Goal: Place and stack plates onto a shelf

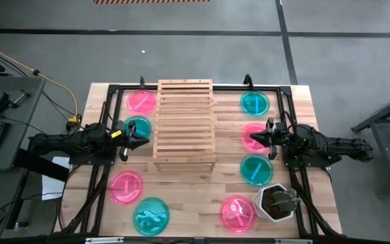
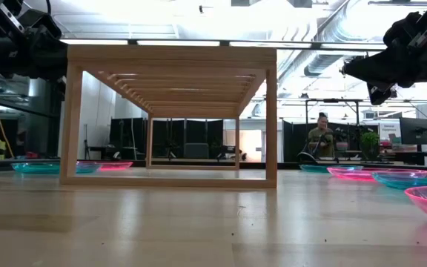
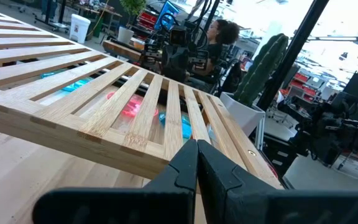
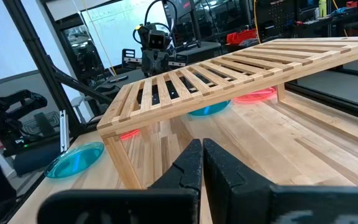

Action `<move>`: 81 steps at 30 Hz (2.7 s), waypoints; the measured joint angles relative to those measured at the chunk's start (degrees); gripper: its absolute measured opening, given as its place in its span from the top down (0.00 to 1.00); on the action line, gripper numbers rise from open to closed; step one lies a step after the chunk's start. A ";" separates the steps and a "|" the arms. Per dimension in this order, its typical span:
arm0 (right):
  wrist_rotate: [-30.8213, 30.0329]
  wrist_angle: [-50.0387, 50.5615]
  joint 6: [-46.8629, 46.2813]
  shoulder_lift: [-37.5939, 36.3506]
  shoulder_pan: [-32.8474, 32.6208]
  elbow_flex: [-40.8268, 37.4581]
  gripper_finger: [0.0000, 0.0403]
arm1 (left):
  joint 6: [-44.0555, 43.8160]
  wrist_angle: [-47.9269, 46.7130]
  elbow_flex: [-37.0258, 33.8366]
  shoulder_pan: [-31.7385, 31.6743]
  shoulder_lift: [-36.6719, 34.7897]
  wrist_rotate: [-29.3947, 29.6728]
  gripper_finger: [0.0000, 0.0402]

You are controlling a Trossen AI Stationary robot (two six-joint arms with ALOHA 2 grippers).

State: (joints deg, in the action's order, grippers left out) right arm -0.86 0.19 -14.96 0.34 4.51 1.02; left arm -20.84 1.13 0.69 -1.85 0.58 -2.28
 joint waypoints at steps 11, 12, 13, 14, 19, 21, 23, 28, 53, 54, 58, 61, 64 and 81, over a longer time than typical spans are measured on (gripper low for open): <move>0.00 0.01 -0.01 0.01 0.00 -0.01 1.00 | 0.00 0.00 0.00 0.00 0.00 -0.02 1.00; 0.00 0.02 0.00 0.00 0.00 0.00 1.00 | 0.00 0.00 0.00 0.00 0.00 0.00 1.00; 0.00 0.02 -0.02 0.02 -0.01 0.00 1.00 | 0.00 0.00 0.00 0.00 0.00 -0.02 1.00; 0.00 0.01 -0.01 0.00 0.00 0.00 1.00 | 0.00 0.00 0.00 0.00 0.00 0.00 1.00; 0.00 0.00 -0.01 0.01 0.00 0.00 1.00 | 0.00 0.00 0.00 0.00 0.00 -0.01 1.00; 0.00 0.00 -0.01 0.02 -0.02 0.00 1.00 | 0.00 0.00 0.02 0.00 0.00 -0.02 1.00; 0.00 0.01 -0.01 0.00 -0.02 0.00 1.00 | 0.00 0.00 0.00 0.00 0.00 -0.02 1.00; 0.00 0.02 0.00 0.00 -0.02 0.00 1.00 | 0.00 0.00 0.00 0.00 0.00 0.00 1.00; -17.34 -29.74 -19.78 0.02 0.00 0.07 1.00 | 0.00 0.00 0.01 0.00 0.00 0.00 1.00; -21.21 -32.62 -21.50 0.02 0.00 0.07 1.00 | 0.00 0.00 0.00 0.00 0.00 -0.02 1.00; -33.49 -36.80 -30.71 0.48 0.00 0.10 1.00 | 0.00 0.00 0.01 0.00 0.00 -0.01 1.00; -37.85 -29.78 -36.85 4.52 0.00 4.13 0.99 | 0.00 0.00 0.00 0.00 0.00 -0.02 1.00; -38.35 -14.54 -36.64 11.92 0.27 11.82 0.93 | 0.00 0.00 0.00 0.00 0.00 -0.02 1.00; -25.61 36.33 -79.26 47.12 21.43 23.16 0.47 | 0.00 -0.01 0.00 0.00 0.00 -0.02 1.00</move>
State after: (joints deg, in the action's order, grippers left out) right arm -26.47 36.51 -94.22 47.46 25.95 24.18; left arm -20.84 1.12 0.69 -1.85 0.58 -2.31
